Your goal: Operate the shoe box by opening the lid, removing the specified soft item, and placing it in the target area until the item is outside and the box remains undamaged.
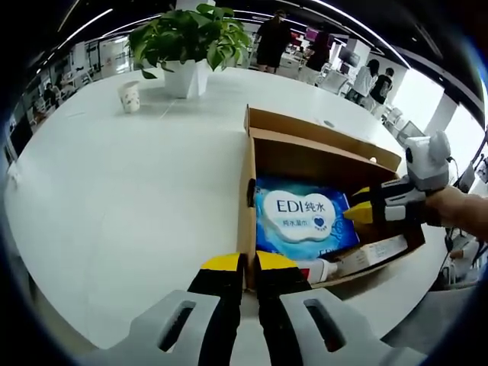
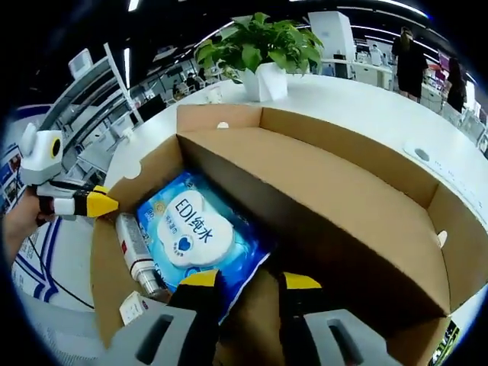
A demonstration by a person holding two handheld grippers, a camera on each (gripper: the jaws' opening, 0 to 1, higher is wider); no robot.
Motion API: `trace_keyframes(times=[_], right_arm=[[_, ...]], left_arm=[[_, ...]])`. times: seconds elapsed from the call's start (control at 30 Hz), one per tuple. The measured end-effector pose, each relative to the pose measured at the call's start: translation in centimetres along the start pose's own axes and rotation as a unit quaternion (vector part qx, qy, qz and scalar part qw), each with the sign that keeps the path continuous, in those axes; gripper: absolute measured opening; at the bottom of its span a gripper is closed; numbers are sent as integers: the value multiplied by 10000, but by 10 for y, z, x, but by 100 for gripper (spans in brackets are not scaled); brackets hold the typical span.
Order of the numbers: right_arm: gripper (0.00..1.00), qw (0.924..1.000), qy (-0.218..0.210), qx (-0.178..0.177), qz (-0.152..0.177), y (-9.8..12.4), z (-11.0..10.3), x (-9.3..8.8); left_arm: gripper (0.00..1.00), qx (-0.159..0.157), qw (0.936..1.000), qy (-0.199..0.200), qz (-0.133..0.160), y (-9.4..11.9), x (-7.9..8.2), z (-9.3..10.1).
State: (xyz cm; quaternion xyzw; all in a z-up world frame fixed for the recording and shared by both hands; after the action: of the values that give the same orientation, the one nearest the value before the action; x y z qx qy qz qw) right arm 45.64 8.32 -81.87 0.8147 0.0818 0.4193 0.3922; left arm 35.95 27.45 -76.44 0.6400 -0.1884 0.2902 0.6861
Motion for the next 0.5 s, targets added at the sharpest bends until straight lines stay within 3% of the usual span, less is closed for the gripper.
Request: trace_keyframes(times=[0.27,0.4,0.5], right_arm=[[20,9994,227,74,268,-10,-3,5],[15,9994,-76,188,273,-13,-3,4],[11,9993,-62,181,320,-11,-5,5]], left_arm=[[3,5,10000,-6,-4,-1,0,-2],[3,5,10000,1,-2,-1,0,-1],[3,10,10000,-7,-6,-2,0,-2]])
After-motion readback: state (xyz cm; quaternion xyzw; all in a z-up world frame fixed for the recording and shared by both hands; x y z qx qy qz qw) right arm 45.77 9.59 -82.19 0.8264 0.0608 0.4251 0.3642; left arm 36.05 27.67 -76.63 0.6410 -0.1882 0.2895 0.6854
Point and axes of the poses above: the point that each gripper's makers call its tool centre point, and the gripper's own axes: y roughly backward along the fingers, z roughly to its right, x roughly out of its top, the point moved 3 cm from there along y, roughly backward along the fingers, and after that the axes turned 7 degrees about x, right-handed, at the moved point
